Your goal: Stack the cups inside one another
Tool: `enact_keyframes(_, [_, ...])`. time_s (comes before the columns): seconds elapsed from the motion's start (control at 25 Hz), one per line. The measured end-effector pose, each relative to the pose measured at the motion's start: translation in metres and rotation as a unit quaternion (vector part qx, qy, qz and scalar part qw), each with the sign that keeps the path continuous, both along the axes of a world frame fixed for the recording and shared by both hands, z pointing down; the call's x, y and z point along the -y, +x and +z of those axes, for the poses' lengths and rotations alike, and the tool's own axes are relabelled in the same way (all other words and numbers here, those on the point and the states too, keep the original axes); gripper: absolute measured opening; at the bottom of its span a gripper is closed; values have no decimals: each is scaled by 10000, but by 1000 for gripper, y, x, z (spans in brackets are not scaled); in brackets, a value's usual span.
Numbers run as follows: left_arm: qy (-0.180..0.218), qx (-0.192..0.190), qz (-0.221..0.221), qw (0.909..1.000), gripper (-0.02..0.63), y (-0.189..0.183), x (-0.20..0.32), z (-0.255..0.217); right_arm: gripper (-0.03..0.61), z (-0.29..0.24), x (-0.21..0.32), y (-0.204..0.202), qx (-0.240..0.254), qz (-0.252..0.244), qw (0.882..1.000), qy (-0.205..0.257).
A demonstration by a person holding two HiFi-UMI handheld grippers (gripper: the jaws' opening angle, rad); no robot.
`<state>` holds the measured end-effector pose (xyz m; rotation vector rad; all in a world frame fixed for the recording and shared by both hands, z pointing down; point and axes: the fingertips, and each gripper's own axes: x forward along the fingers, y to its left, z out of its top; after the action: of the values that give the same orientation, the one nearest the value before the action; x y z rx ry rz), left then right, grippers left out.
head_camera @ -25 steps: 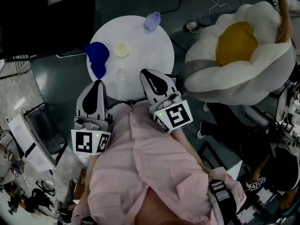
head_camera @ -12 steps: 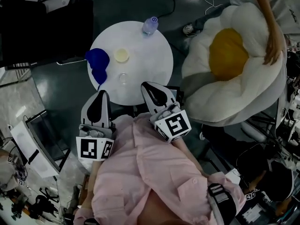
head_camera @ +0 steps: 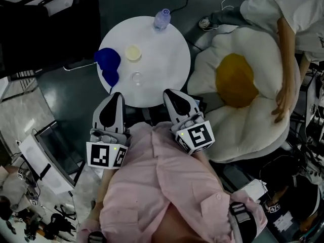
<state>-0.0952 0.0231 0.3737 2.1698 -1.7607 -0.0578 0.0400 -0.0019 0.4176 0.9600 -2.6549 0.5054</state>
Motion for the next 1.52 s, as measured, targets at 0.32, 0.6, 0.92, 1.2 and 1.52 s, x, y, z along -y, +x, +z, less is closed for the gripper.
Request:
enact_keyframes(0.32, [59,68,1320,9912,18,-41,18,-10,34,3,-20,-45,26,1234,9923,-116])
enact_keyframes(0.6, [67,-1,2160,9764,18,-33,26,-2,34,8,-33,-42,43,2091,9779,-85])
enact_keyframes(0.92, [139,96,3080,9512,18,14,46,-6,34,2,-34,-5,227,3041,9524,30])
enact_keyframes(1.2, [41,36,3373,9414,18,32,50,-3,34,1,-37,10,240,3382,9408,-30])
enact_keyframes(1.52, [19,-46,3219,9467,18,18,57,-1,34,3,-29,0,196,3292,9440,-60])
